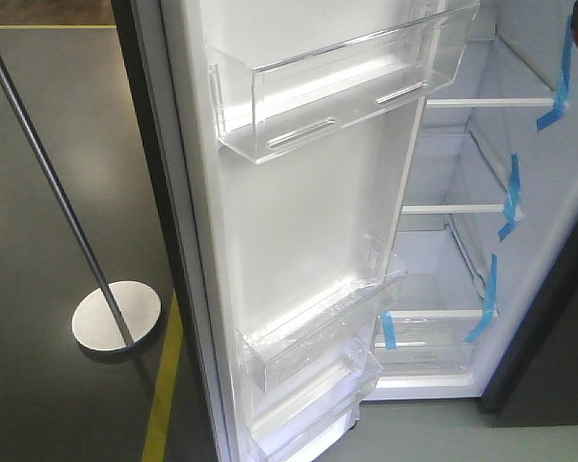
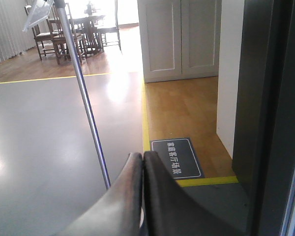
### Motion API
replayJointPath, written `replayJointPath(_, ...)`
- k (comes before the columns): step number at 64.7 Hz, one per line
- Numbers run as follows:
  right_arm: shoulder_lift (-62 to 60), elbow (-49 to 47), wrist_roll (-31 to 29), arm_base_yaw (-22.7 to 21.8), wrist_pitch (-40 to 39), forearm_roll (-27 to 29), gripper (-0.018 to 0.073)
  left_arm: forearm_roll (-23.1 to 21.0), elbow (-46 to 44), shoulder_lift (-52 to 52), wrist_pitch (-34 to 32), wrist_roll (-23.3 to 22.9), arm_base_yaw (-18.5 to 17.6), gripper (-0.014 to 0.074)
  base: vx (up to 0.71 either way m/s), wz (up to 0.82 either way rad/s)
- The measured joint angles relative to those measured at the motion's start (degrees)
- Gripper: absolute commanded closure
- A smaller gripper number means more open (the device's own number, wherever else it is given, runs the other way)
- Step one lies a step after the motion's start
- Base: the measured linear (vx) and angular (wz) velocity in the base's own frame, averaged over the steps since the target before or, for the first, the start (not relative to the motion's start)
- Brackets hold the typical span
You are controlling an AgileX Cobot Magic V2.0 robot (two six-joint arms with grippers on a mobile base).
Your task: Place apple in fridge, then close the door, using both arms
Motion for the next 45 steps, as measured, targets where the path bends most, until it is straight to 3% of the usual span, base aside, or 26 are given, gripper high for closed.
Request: replayJointPath(45, 0.00, 0.00, 0.00, 0.00, 0.00, 0.00, 0.0374, 0.00, 0.00, 0.00, 0.00, 0.00, 0.00, 0.0602, 0.01, 0.00)
